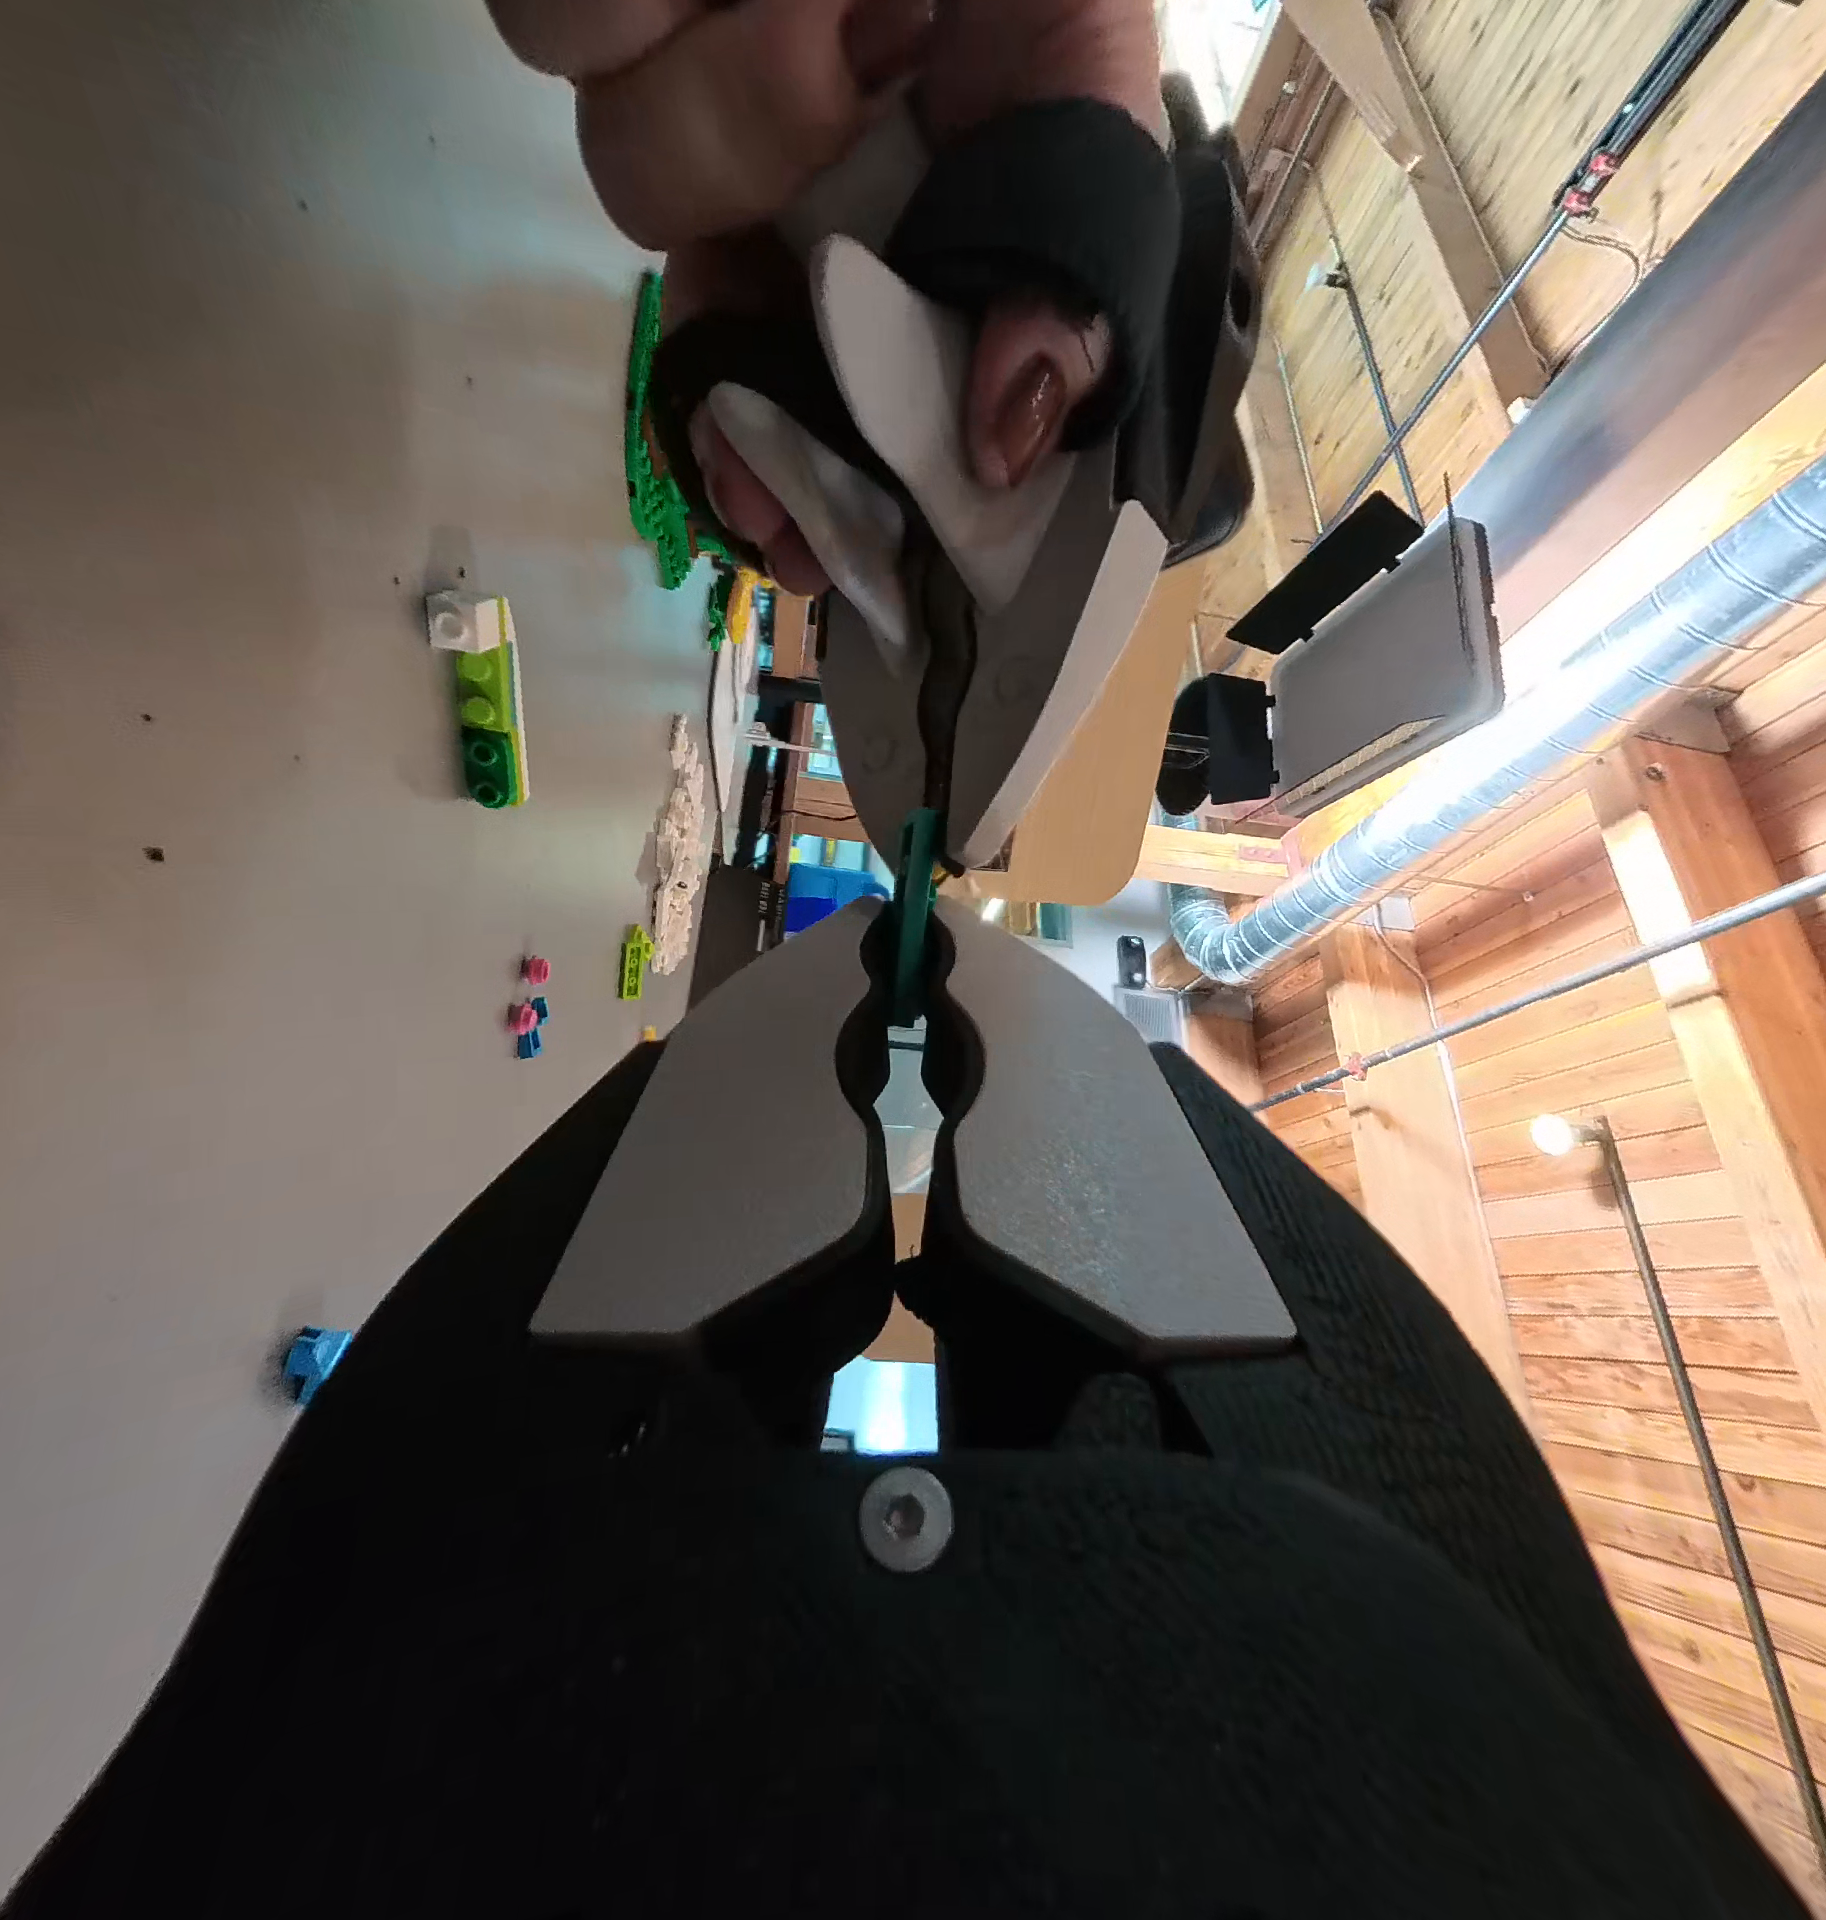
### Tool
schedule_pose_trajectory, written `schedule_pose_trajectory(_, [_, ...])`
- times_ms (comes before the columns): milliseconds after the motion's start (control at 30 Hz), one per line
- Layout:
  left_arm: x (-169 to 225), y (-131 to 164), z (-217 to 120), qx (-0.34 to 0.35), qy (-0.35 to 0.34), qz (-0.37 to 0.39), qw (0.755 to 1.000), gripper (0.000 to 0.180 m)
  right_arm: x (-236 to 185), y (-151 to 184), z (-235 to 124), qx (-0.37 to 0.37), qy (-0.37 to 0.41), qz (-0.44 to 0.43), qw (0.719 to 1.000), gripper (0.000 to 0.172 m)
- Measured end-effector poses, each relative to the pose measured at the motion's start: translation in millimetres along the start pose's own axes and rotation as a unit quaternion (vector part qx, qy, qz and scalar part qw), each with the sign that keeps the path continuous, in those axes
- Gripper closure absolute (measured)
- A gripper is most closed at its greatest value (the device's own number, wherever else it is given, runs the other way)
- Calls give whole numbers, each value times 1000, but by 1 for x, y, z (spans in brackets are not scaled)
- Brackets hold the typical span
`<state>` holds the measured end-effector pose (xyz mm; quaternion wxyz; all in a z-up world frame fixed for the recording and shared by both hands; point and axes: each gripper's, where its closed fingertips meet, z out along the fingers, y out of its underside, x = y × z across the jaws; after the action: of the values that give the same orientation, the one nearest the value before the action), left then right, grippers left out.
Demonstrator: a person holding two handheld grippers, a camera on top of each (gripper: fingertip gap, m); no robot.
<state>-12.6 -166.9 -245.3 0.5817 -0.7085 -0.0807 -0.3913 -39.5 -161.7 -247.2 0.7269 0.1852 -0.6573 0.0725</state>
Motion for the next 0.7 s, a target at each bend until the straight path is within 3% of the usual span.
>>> schedule_pose_trajectory(33, [0,0,1,4,-1,4,1000,173,0,1,0,1,-5,4,1000,172])
schedule_pose_trajectory(267, [-4,-3,6,22,-36,46,998,174,-3,6,-1,-2,-36,16,999,172])
schedule_pose_trajectory(533, [-3,-8,12,69,-18,-3,997,175,-1,11,-2,-4,-43,5,999,172])
schedule_pose_trajectory(600, [3,-40,-8,169,18,-34,985,177,-20,8,-5,11,-93,-15,995,172])
schedule_pose_trajectory(633, [0,-56,-27,207,11,-33,978,179,-34,6,-8,14,-109,-39,993,172])
schedule_pose_trajectory(700, [-17,-61,-48,197,-94,35,975,180,-39,3,-9,18,-111,-39,993,172])
